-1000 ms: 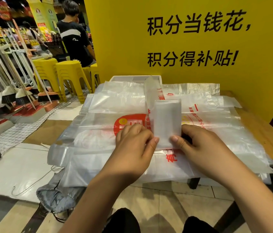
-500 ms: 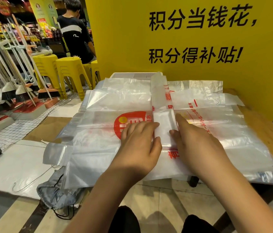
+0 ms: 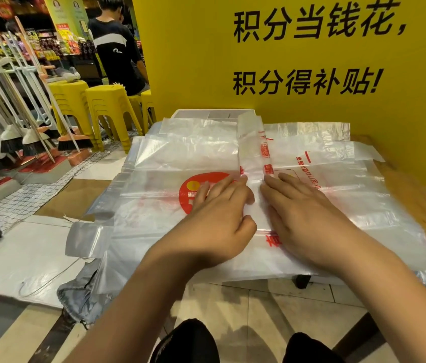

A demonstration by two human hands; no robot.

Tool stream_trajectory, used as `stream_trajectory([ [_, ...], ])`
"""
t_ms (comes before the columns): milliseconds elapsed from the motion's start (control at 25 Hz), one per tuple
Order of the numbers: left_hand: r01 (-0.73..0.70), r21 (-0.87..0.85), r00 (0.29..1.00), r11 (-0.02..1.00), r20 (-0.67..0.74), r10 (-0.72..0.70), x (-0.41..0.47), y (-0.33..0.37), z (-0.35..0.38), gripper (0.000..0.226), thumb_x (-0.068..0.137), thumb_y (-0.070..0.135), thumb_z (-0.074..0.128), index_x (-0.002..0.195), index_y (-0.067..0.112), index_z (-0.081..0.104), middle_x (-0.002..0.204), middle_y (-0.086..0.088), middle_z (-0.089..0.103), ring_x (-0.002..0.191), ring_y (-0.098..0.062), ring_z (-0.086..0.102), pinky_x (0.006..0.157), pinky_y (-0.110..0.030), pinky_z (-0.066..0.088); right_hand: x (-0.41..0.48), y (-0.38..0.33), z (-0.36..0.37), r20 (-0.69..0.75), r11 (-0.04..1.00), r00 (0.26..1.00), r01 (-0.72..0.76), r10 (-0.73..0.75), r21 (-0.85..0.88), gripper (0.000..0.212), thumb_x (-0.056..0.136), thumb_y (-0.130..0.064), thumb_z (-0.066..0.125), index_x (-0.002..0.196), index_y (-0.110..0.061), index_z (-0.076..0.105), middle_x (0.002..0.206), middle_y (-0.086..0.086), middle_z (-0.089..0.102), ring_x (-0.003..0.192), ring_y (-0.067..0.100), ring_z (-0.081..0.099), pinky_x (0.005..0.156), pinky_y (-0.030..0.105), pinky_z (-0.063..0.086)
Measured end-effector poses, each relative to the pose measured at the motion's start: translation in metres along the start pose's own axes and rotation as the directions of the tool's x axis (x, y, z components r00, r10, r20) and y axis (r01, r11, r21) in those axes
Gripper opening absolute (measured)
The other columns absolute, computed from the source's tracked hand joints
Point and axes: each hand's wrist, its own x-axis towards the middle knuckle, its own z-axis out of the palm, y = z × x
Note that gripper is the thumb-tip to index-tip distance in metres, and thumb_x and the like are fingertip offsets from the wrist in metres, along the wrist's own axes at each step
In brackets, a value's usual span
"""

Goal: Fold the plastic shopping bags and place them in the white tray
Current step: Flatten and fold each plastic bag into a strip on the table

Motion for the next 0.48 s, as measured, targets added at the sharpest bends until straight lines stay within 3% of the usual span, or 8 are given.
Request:
stream_trajectory([
  [80,-0.017,0.012,0.997,1.0,0.078,0.016,0.005,-0.006,-0.005,0.029,0.102,0.041,0.037,0.13,0.031,0.039,0.16,0.008,0.026,0.147,-0.001,0.005,0.124,-0.04,-0.006,0.002,0.014,-0.006,0.183,0.999,0.983,0.005,-0.011,0.032,0.067,0.099,-0.063,0.008,0.158,-0.032,0.015,0.166,-0.012,0.006,0.152,0.01,-0.003,0.124,0.034,0.001],
  [160,-0.033,0.023,0.99,0.999,0.136,0.03,0.008,-0.012,-0.011,0.037,0.101,0.055,0.038,0.132,0.035,0.038,0.158,0.009,0.028,0.146,-0.002,0.01,0.123,-0.037,-0.004,0.003,0.029,-0.013,0.304,0.998,0.952,0.015,-0.033,0.062,0.08,0.087,-0.078,0.008,0.157,-0.04,0.006,0.162,-0.022,-0.004,0.149,0.001,-0.013,0.122,0.029,-0.006],
  [320,-0.062,0.007,0.98,0.998,0.188,0.06,0.009,-0.019,-0.017,0.052,0.094,0.062,0.049,0.136,0.035,0.038,0.153,0.011,0.032,0.13,0.007,0.012,0.111,-0.024,0.004,0.0,0.048,-0.014,0.37,0.991,0.922,0.081,-0.117,0.111,0.095,0.069,-0.096,0.011,0.152,-0.053,-0.004,0.158,-0.031,-0.013,0.143,-0.008,-0.023,0.123,0.029,-0.007],
  [480,-0.069,-0.01,0.978,0.998,0.197,0.07,0.013,-0.024,-0.015,0.055,0.09,0.065,0.054,0.135,0.039,0.038,0.152,0.013,0.031,0.132,0.003,0.017,0.109,-0.023,0.01,-0.001,0.047,-0.009,0.353,0.992,0.928,0.096,-0.119,0.081,0.101,0.066,-0.095,0.009,0.154,-0.048,-0.005,0.159,-0.027,-0.014,0.146,-0.004,-0.02,0.12,0.025,-0.01],
])
